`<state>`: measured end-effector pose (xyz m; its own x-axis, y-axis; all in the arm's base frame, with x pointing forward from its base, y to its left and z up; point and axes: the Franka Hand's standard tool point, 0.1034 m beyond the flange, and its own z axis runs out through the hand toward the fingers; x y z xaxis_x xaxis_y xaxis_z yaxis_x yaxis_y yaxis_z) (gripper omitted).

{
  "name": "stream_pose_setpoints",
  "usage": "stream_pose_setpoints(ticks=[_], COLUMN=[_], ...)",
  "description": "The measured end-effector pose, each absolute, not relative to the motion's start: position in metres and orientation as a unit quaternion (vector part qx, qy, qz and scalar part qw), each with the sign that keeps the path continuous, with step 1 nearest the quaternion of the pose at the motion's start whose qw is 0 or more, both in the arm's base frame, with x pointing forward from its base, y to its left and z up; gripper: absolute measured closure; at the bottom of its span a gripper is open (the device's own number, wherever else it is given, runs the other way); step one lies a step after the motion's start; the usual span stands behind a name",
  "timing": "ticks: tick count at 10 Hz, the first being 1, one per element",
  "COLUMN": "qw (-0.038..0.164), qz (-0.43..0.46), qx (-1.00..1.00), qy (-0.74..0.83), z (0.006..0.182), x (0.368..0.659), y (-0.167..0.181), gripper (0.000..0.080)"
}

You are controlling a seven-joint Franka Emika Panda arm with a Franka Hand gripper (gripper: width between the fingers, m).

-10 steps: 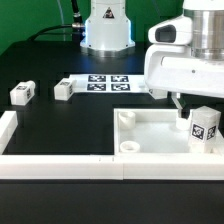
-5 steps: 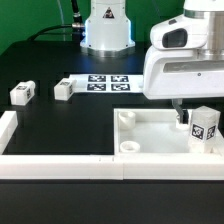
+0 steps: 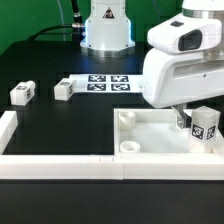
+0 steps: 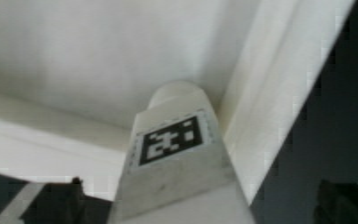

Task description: Assemble square table

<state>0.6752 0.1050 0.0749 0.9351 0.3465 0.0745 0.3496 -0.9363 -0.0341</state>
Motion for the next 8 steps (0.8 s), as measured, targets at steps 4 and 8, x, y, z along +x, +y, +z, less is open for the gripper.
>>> stream_pose_setpoints(ticks=[4,8], qw=[0.023,0.026], qz=[-0.033,-0.032], qx=[-0.983,-0.992], qy=[-0.179,-0.12], z=[0.0745,0.0745], x=[0.6752,0.6753], y=[0.1033,0.1032], gripper=[0.0346,0.0512])
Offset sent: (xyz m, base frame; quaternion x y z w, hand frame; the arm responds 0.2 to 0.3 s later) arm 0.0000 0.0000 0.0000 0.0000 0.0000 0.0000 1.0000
